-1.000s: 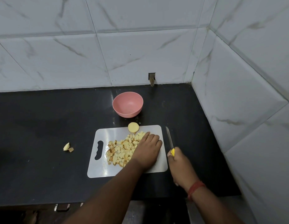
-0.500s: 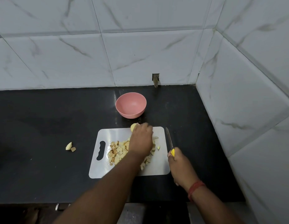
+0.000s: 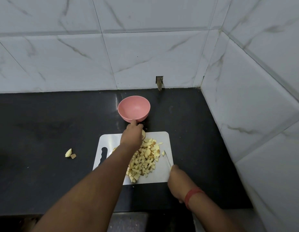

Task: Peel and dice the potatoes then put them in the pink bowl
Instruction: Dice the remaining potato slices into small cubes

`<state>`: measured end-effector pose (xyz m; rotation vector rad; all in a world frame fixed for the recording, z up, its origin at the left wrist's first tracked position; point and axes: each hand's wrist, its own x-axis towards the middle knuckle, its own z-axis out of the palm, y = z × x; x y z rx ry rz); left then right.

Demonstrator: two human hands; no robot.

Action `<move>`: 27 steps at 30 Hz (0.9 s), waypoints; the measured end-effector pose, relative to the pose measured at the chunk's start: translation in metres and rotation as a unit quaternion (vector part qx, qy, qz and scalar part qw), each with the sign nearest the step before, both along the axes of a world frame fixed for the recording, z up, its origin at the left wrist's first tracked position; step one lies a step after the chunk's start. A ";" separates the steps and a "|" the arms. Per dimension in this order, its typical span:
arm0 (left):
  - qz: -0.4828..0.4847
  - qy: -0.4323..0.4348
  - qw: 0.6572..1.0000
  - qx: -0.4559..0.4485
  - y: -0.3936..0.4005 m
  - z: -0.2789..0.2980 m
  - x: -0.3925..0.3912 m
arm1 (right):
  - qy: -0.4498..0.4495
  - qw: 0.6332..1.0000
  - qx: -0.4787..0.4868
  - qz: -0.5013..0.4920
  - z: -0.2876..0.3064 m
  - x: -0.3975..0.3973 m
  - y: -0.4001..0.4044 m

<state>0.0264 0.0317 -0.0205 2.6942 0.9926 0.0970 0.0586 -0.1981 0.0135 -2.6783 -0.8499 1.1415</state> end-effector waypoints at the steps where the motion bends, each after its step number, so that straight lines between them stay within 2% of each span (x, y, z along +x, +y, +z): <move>1: -0.002 -0.006 1.000 -0.001 0.000 0.002 -0.001 | 0.008 1.000 0.014 0.007 -0.001 -0.004 0.002; 9: -0.024 -0.125 0.991 0.030 -0.021 0.011 0.001 | -0.033 0.997 0.042 -0.058 0.003 0.008 0.013; 17: 0.008 -0.196 0.980 -0.015 -0.051 0.020 0.006 | -0.036 0.999 0.018 0.011 -0.003 0.022 0.034; 20: 0.027 -0.202 0.978 -0.050 -0.061 0.020 0.007 | -0.004 0.995 0.053 -0.089 0.004 0.033 0.025; 23: -0.007 -0.174 0.981 -0.085 -0.079 0.015 0.012 | 0.039 0.972 0.125 -0.194 0.011 0.043 0.013; 27: -0.084 -0.119 0.983 -0.111 -0.101 0.005 0.016 | 0.043 0.956 0.170 -0.236 0.011 0.049 0.004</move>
